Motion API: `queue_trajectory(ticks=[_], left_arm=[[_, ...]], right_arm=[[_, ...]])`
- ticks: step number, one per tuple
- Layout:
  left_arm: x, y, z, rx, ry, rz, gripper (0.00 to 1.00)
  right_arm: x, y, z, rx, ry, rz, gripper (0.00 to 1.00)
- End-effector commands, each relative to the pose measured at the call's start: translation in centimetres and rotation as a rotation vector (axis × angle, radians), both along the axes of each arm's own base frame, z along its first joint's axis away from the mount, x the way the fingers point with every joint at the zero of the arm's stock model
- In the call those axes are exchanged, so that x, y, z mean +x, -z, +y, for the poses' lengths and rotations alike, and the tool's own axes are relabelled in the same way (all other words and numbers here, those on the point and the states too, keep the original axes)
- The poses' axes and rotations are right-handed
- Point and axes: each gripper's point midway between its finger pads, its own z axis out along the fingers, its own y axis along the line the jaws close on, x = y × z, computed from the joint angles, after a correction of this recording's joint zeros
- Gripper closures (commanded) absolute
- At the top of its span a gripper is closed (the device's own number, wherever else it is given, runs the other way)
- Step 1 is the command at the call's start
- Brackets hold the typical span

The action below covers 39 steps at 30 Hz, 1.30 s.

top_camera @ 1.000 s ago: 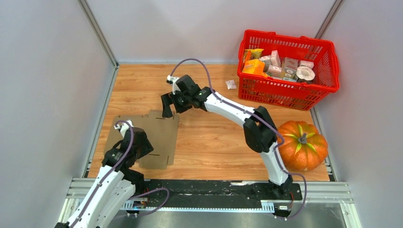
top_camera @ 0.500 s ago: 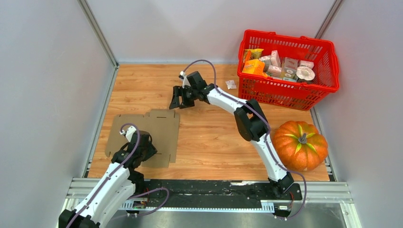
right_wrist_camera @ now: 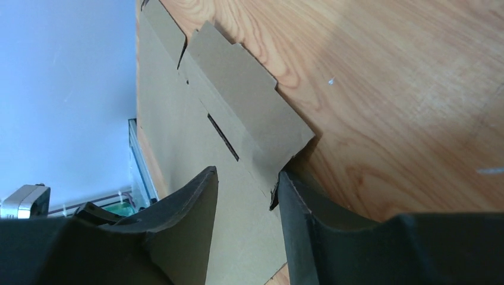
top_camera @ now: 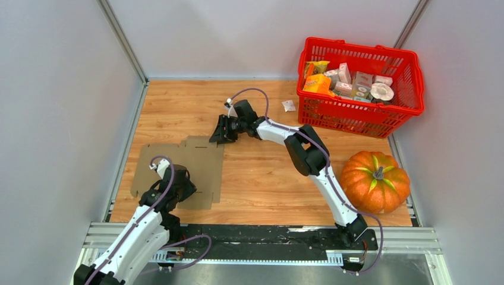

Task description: Fold the paper box

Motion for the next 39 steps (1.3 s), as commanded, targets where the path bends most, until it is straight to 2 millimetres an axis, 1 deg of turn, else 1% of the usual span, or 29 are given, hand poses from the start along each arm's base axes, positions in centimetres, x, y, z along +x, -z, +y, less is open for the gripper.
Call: queue_trajectory(ticks=[1,4,7,11,13,14,15,16,17,19,20,21,22,23,24,25,26,27,28,29,30,31,32,33,34,35,36,37,39], left_arm=[[0.1,0.0,-0.2,-0.005,0.009,-0.013,0.56],[0.2,-0.1,-0.2,-0.005,0.016,-0.017,0.56],[0.3,-0.3,-0.7,-0.01,0.055,-0.028,0.56],[1.1,-2.3,-2.4,-0.022,0.211,-0.094,0.55],[1.5,-4.1,-2.9,-0.009,0.287,-0.137,0.5],[1.7,-4.9,-3.1,-0.005,0.312,-0.153,0.47],[1.8,-6.5,-3.6,-0.01,0.348,-0.179,0.44],[1.9,-7.2,-3.7,0.006,0.386,-0.192,0.43],[2.1,-9.1,-4.3,-0.007,0.423,-0.228,0.41],[1.9,-10.4,-4.9,0.021,0.499,-0.243,0.4],[2.1,-12.3,-5.3,0.027,0.526,-0.282,0.4],[1.6,-12.8,-6.2,0.034,0.583,-0.286,0.4],[1.6,-13.4,-6.6,0.056,0.623,-0.292,0.4],[2.1,-15.0,-6.5,0.097,0.616,-0.326,0.39],[1.9,-15.1,-7.7,0.136,0.686,-0.316,0.39],[2.1,-15.5,-7.8,0.184,0.696,-0.317,0.39],[3.0,-16.7,-7.1,0.28,0.655,-0.343,0.39],[3.6,-16.1,-7.4,0.368,0.689,-0.31,0.39],[3.3,-16.2,-8.8,0.418,0.754,-0.315,0.39],[4.0,-17.3,-8.7,0.492,0.731,-0.332,0.39],[4.5,-16.6,-9.3,0.571,0.763,-0.3,0.39],[4.2,-16.7,-10.7,0.616,0.817,-0.316,0.39],[4.9,-17.6,-11.2,0.666,0.801,-0.347,0.38],[5.1,-17.1,-12.2,0.731,0.856,-0.337,0.37],[5.1,-17.1,-12.9,0.755,0.874,-0.346,0.36],[5.1,-17.6,-14.3,0.764,0.903,-0.379,0.35],[5.2,-17.2,-14.9,0.8,0.922,-0.37,0.34],[5.3,-17.6,-15.0,0.807,0.91,-0.387,0.32],[5.1,-17.6,-15.9,0.794,0.939,-0.427,0.32]], right_arm=[[-0.4,-0.4,1.3,0.109,-0.013,0.044,0.55],[0.0,-0.3,1.3,0.114,0.001,0.036,0.54],[0.2,-0.7,1.5,0.129,0.011,0.047,0.58],[0.3,-1.9,1.2,0.11,0.042,0.063,0.83],[0.5,-3.4,1.1,0.119,0.05,0.059,0.89],[0.5,-3.6,0.9,0.107,0.066,0.079,0.96],[0.7,-4.1,0.7,0.105,0.077,0.086,1.0],[1.1,-5.3,0.6,0.12,0.084,0.079,1.0],[0.7,-5.2,0.1,0.09,0.095,0.13,1.0],[1.2,-5.6,-1.0,0.064,0.14,0.167,1.0],[1.1,-6.4,-1.6,0.042,0.17,0.198,1.0],[1.3,-6.6,-2.2,0.022,0.196,0.214,1.0],[1.3,-6.0,-3.4,-0.037,0.244,0.259,1.0],[1.4,-7.2,-3.8,-0.045,0.266,0.266,1.0],[1.7,-7.9,-4.2,-0.058,0.294,0.275,1.0],[1.5,-7.4,-5.4,-0.124,0.35,0.32,1.0],[1.5,-7.8,-5.7,-0.136,0.374,0.336,1.0],[1.5,-9.0,-6.2,-0.134,0.409,0.358,1.0],[1.3,-8.6,-7.2,-0.18,0.456,0.39,1.0],[1.0,-8.9,-7.4,-0.182,0.475,0.412,1.0],[0.9,-10.3,-7.9,-0.157,0.504,0.443,1.0],[0.3,-9.6,-8.5,-0.171,0.528,0.495,1.0],[0.0,-9.7,-8.9,-0.168,0.546,0.52,1.0],[-0.3,-10.9,-9.3,-0.145,0.56,0.527,1.0],[-1.0,-10.1,-9.9,-0.16,0.593,0.589,1.0],[-1.3,-10.3,-10.1,-0.153,0.6,0.607,1.0],[-1.3,-10.5,-10.4,-0.146,0.607,0.616,1.0],[-1.6,-10.9,-11.3,-0.166,0.626,0.611,1.0],[-2.0,-10.6,-12.2,-0.174,0.652,0.63,1.0]])
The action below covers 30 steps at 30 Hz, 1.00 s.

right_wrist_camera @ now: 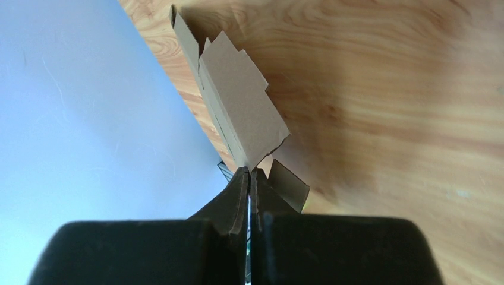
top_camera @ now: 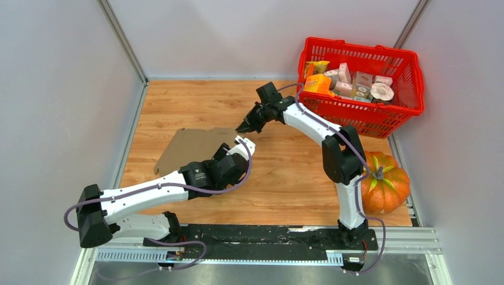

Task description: Fold the paper box

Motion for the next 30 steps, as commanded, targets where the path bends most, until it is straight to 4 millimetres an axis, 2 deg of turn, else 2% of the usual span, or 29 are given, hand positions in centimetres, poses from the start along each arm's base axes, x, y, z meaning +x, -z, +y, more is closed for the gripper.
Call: queue_trajectory(ticks=[1,5,9,13,19,23,27,28,30], left_arm=[[1.4,-3.8,-1.1,-0.003,0.029,-0.164,0.32],[0.8,-2.8,-2.1,0.027,0.094,-0.164,0.29],[-0.3,-0.8,-3.4,0.091,0.213,-0.1,0.29],[-1.0,-0.4,-4.2,0.126,0.281,-0.097,0.29],[0.6,-0.4,-2.9,0.219,0.186,-0.177,0.29],[1.8,-0.9,-1.5,0.356,0.096,-0.235,0.37],[2.0,-0.5,-1.7,0.44,0.096,-0.252,0.49],[2.0,-0.5,-1.7,0.445,0.095,-0.256,0.55],[2.1,-0.9,-1.6,0.447,0.085,-0.278,0.61]], right_arm=[[-0.9,-1.2,-2.0,-0.002,0.105,0.07,1.0],[-2.2,-1.9,-2.8,0.019,0.106,0.126,1.0],[-2.7,-2.2,-3.4,0.01,0.133,0.14,1.0],[-3.3,-2.6,-3.3,0.031,0.134,0.174,1.0],[-4.0,-3.7,-4.1,0.042,0.185,0.183,1.0],[-4.6,-3.7,-4.7,0.033,0.214,0.203,1.0],[-5.0,-3.9,-5.2,0.033,0.248,0.217,1.0],[-4.9,-3.9,-5.5,0.021,0.265,0.211,1.0],[-4.9,-4.4,-5.7,0.023,0.276,0.194,0.99]])
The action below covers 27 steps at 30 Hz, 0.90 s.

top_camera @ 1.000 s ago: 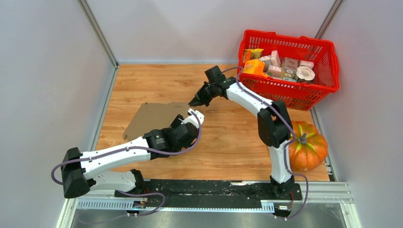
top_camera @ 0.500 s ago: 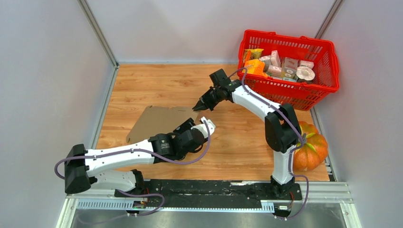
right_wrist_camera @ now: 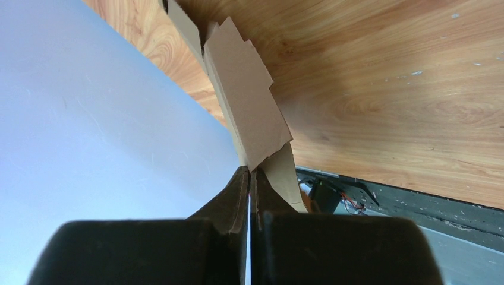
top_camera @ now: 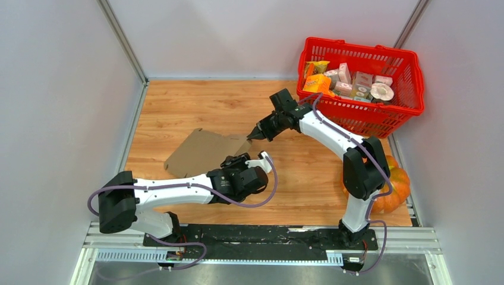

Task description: Fold the paper box

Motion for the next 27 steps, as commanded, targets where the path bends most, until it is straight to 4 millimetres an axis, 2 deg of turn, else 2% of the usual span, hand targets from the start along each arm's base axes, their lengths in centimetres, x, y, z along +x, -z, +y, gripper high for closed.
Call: queue_trajectory(ticks=[1,4,6,7,8,13,16,18,19,21,22,23,25,27], left_arm=[[0.7,-2.9,0.1,0.001,-0.037,-0.103,0.66],[0.9,-3.8,0.7,0.015,-0.061,-0.138,0.81],[0.9,-4.2,0.9,0.012,-0.065,-0.149,0.87],[0.9,-4.4,1.0,0.009,-0.069,-0.155,0.95],[0.8,-4.6,1.0,0.007,-0.069,-0.156,0.99],[0.6,-5.2,1.1,-0.041,-0.056,-0.143,1.0],[0.3,-5.6,1.1,-0.082,-0.048,-0.124,1.0],[0.0,-5.7,1.0,-0.125,-0.038,-0.105,1.0],[-0.2,-5.5,0.8,-0.142,-0.023,-0.084,0.95],[-0.7,-5.9,0.7,-0.2,-0.009,-0.061,0.8],[-1.2,-5.6,0.3,-0.23,0.023,-0.02,0.66],[-1.6,-6.3,0.3,-0.293,0.037,-0.007,0.6],[-2.6,-6.4,-0.1,-0.385,0.08,0.042,0.51],[-3.5,-8.0,0.3,-0.534,0.09,0.048,0.47]], right_arm=[[-0.3,-2.4,-1.0,0.004,0.062,-0.017,0.99],[-0.6,-2.4,-1.3,-0.008,0.044,-0.029,0.96],[-0.8,-2.4,-1.6,-0.015,0.03,-0.048,0.95],[-0.8,-2.4,-1.6,-0.022,0.027,-0.06,0.96],[-0.8,-2.6,-1.7,-0.021,0.024,-0.076,0.97],[-0.5,-3.2,-2.3,-0.063,-0.025,-0.166,0.98],[0.2,-4.4,-2.6,-0.091,-0.051,-0.259,0.88],[0.3,-4.9,-2.9,-0.091,-0.063,-0.296,0.95],[0.3,-5.3,-2.6,-0.07,-0.068,-0.315,0.98],[0.3,-5.5,-2.6,-0.058,-0.062,-0.3,0.99],[0.2,-5.6,-2.5,-0.044,-0.071,-0.291,0.99],[0.3,-5.4,-2.4,-0.038,-0.063,-0.269,0.99],[0.2,-5.8,-2.1,-0.004,-0.071,-0.251,1.0],[0.5,-6.1,-2.0,0.016,-0.057,-0.231,1.0]])
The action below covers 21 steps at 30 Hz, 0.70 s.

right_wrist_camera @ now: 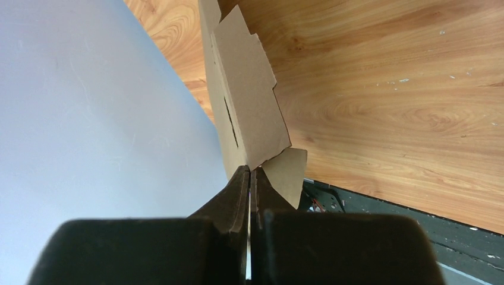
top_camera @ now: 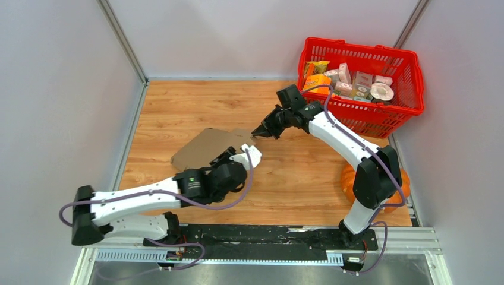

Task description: Fold the paper box

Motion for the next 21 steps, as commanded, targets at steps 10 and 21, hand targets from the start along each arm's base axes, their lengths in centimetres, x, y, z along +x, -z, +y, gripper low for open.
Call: queue_trajectory(ticks=[10,21], left_arm=[[-6.0,-5.2,5.1,-0.868,-0.035,0.169,0.39],[-5.4,-2.5,5.6,-0.564,-0.06,0.175,0.44]], right_arm=[[2.7,-4.4,-0.9,0.126,0.052,-0.022,1.0],[4.2,-5.0,-2.8,0.169,0.105,0.037,1.0]])
